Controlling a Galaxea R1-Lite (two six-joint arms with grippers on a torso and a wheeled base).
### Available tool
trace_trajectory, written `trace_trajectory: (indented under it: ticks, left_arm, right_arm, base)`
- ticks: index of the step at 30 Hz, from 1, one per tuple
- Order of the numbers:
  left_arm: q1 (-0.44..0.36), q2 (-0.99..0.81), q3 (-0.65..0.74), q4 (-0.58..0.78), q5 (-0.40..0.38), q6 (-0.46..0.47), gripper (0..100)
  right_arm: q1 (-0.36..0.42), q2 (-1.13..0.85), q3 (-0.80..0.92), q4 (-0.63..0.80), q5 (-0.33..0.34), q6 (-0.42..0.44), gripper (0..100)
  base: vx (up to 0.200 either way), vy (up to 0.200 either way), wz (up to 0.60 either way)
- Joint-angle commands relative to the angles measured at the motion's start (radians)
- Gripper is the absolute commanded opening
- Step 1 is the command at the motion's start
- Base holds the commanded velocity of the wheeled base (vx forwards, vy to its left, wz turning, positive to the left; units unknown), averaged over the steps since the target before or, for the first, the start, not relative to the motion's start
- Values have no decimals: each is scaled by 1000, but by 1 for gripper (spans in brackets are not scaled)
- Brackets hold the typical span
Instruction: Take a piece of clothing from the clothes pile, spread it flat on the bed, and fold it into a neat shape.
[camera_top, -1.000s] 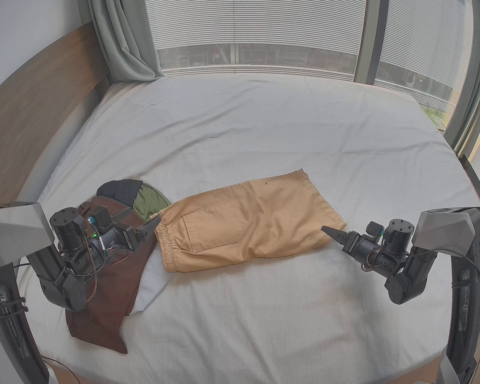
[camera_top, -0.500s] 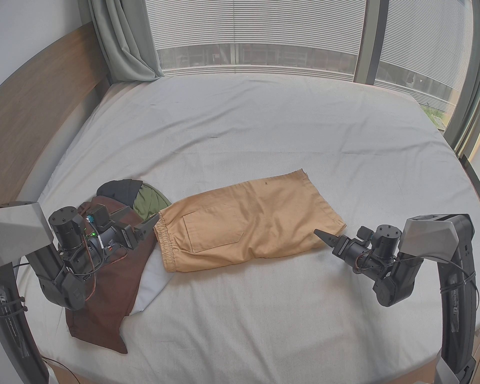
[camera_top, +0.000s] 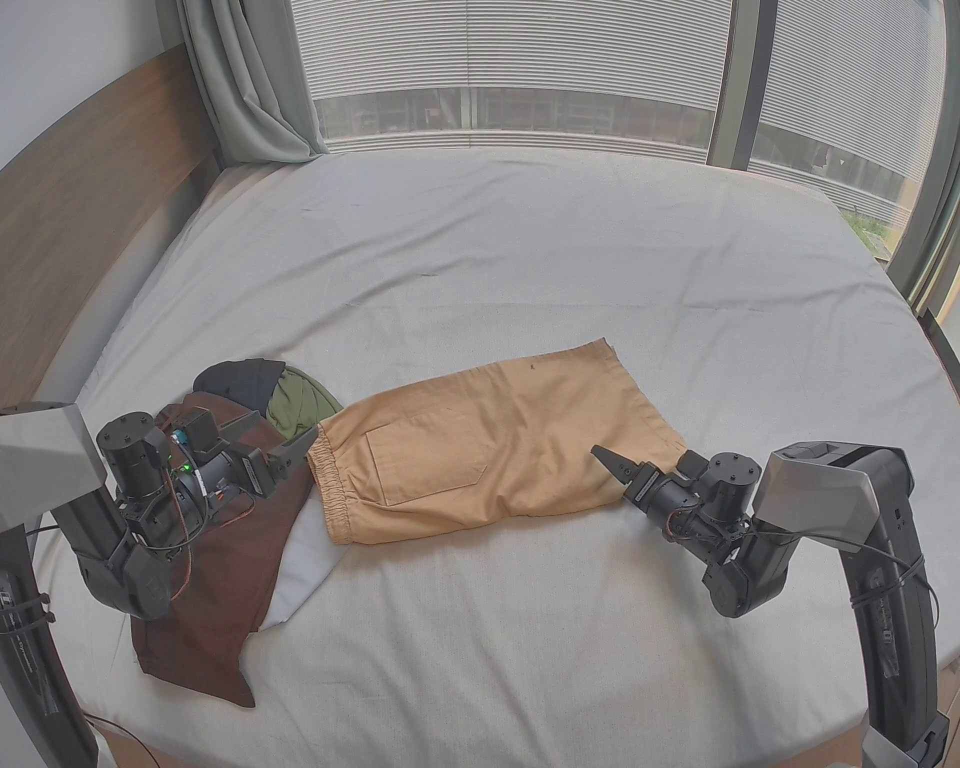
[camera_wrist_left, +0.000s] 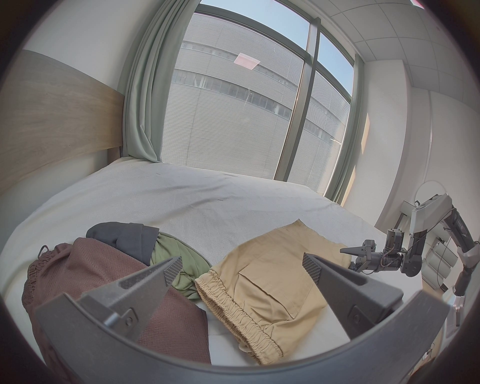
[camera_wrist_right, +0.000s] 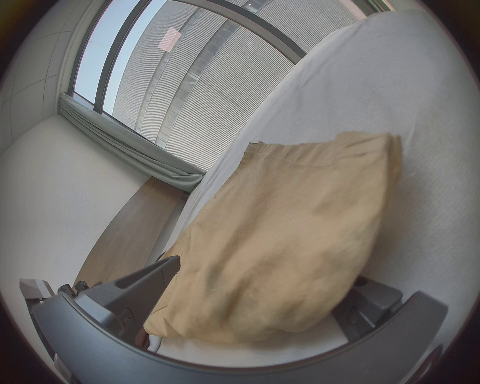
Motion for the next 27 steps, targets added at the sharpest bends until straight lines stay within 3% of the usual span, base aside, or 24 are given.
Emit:
trace_trajectory:
  ticks: [1,6,7,23,27]
  left_arm:
    - [-1,0,-1,0,0,-1,100]
    - [-1,1,-2,0,0,-1,100]
    - [-1,1,-2,0,0,-3,100]
    - [-14,3,5,0,-52,-6,100]
    - [-17,10,11,1,-55,-12,100]
  right_arm:
    - [17,23,-25,5,1,9,100]
    - [15,33,-33,5,-1,10,100]
    - [15,35,-36,5,-1,10,0]
    - [17,29,-17,4,-34,7,0]
    - [18,-48,82,4,-34,1,0]
  base:
    - [0,0,0]
    - [0,0,0]
    - [0,0,0]
    - [0,0,0]
    - [0,0,0]
